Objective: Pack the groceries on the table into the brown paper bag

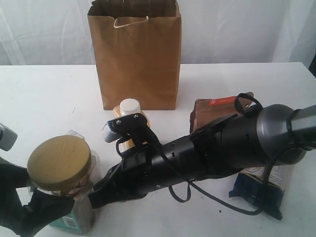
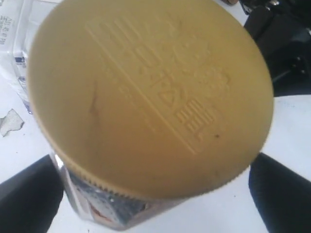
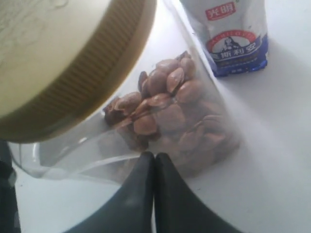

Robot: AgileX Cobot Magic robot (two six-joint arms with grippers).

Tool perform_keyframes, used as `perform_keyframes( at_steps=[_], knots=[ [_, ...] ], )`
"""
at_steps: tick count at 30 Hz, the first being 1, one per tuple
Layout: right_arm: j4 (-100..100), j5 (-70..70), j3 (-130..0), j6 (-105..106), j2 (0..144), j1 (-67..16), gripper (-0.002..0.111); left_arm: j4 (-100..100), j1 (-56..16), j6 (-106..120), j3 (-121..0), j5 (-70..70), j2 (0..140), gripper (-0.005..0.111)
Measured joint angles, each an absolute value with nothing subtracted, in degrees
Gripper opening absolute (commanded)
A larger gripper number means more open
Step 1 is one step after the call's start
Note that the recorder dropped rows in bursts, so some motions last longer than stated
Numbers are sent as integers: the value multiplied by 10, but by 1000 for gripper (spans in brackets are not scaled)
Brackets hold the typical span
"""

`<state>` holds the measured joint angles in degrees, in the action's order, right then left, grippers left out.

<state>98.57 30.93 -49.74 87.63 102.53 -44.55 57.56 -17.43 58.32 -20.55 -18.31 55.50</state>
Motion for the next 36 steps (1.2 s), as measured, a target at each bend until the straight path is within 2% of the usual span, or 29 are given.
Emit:
perform_keyframes(
  at_steps=[6, 15, 21, 24, 32, 36],
  knots=[
    [988, 278, -521, 891, 1030, -445, 0, 575, -174, 583, -169, -166, 555, 105],
    [999, 391, -542, 860, 1036, -453, 0, 638, -175, 583, -151, -78, 555, 105],
    [999, 389, -542, 852, 1036, -502, 0, 641, -177, 585, -151, -15, 555, 105],
    [994, 350, -542, 854, 1025, -506, 0, 642, -179, 585, -151, 0, 555, 105],
    [801, 203, -542, 771, 883, -506, 0, 642, -179, 587, -151, 51, 555, 105],
    [775, 177, -542, 750, 860, -506, 0, 644, -179, 587, -151, 56, 568, 105]
  ],
)
